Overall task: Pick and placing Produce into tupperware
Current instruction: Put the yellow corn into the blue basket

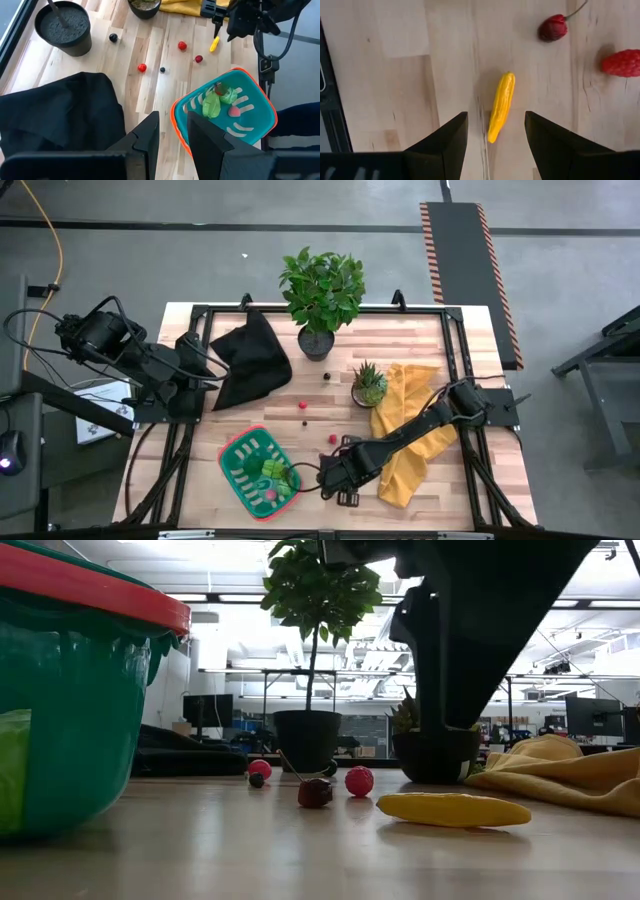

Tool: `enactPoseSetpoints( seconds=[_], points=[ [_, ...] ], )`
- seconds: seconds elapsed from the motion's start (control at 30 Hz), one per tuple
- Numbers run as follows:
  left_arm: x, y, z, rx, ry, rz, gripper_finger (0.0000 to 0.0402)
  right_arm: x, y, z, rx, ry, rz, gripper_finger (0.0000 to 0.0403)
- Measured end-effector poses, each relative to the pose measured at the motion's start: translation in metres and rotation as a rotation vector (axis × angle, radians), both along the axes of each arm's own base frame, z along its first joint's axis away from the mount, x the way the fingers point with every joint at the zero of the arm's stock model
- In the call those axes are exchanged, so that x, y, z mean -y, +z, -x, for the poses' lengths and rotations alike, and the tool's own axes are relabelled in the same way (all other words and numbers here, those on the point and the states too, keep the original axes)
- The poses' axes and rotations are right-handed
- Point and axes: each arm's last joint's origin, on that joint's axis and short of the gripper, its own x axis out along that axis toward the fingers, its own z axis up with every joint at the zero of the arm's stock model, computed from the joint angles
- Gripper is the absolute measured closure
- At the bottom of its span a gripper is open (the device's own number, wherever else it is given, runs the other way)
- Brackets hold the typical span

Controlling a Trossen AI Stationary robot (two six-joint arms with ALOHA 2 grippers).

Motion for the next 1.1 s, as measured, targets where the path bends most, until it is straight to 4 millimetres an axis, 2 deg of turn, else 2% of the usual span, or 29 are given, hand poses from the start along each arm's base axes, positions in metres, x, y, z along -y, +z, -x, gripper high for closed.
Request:
enactPoseSetpoints(
  seconds=[0.23, 0.47, 0.73, 1.1],
  points=[
    [0.000, 0.000, 0.000, -0.001, -0.003, -0.003, 0.0314, 0.009, 0.001, -0.010, 0.031, -0.122, -0.052, 0.0215],
    [0.000, 0.000, 0.000, -0.003, -0.015, -0.012, 0.0314, 0.013, -0.004, -0.012, 0.011, -0.152, -0.061, 0.0215],
    [0.000, 0.000, 0.000, -0.004, -0.026, -0.021, 0.0314, 0.010, -0.029, -0.016, -0.051, -0.195, -0.054, 0.0215],
    [-0.001, -0.001, 0.002, -0.022, -0.026, -0.027, 0.0314, 0.011, -0.031, -0.014, -0.066, -0.276, -0.029, 0.0215]
  ],
)
